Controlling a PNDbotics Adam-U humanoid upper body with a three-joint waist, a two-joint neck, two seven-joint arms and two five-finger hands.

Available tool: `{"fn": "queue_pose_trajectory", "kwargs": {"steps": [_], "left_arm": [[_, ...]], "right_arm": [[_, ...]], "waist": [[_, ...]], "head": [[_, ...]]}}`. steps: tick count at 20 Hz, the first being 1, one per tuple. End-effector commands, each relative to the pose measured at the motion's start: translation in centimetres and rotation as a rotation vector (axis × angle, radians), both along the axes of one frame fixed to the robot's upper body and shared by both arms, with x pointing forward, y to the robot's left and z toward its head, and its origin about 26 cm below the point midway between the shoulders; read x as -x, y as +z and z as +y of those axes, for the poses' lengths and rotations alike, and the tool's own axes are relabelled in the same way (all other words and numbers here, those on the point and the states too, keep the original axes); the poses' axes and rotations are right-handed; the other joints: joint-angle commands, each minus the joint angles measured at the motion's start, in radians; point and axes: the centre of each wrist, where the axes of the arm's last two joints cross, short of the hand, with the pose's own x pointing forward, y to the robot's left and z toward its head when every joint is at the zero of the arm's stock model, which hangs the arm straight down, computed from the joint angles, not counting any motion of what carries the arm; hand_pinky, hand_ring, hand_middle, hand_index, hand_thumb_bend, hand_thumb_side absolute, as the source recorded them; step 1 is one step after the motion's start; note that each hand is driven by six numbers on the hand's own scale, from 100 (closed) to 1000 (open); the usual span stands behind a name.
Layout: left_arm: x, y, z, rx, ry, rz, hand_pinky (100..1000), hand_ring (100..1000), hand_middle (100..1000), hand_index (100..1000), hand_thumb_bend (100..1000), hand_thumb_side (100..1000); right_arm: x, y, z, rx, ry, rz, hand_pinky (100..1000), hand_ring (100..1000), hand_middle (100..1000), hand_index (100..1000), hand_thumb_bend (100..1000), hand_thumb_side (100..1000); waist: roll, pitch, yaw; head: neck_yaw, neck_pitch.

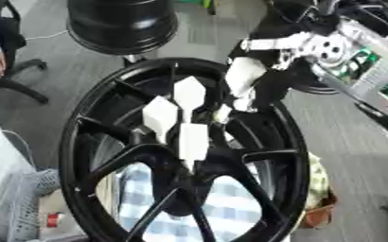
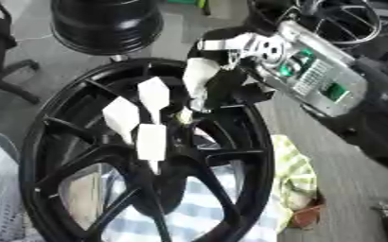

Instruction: Pull the pin out of the wheel hub.

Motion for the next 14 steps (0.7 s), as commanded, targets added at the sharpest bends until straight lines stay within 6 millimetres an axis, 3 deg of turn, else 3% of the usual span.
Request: {"fn": "queue_pose_trajectory", "kwargs": {"steps": [1,6,14], "left_arm": [[0.2,0.9,0.1,-0.021,0.0,-0.028,773,785,696,892,182,566],[0.2,1.0,0.2,-0.026,0.003,-0.033,774,785,696,891,181,564],[0.3,0.9,0.5,-0.026,0.023,-0.036,774,785,697,892,180,565]], "right_arm": [[0.5,2.8,-1.9,-0.007,-0.046,-0.049,731,515,383,491,186,100],[-0.8,4.1,-6.5,-0.034,-0.193,-0.079,736,524,400,507,191,100],[-2.2,6.0,-17.3,-0.068,-0.681,-0.208,756,564,459,566,209,100]], "waist": [[0.005,-0.017,-0.002],[0.005,-0.017,-0.008],[0.008,-0.011,-0.022]], "head": [[0.0,-0.013],[0.004,-0.019],[0.024,-0.023]]}}
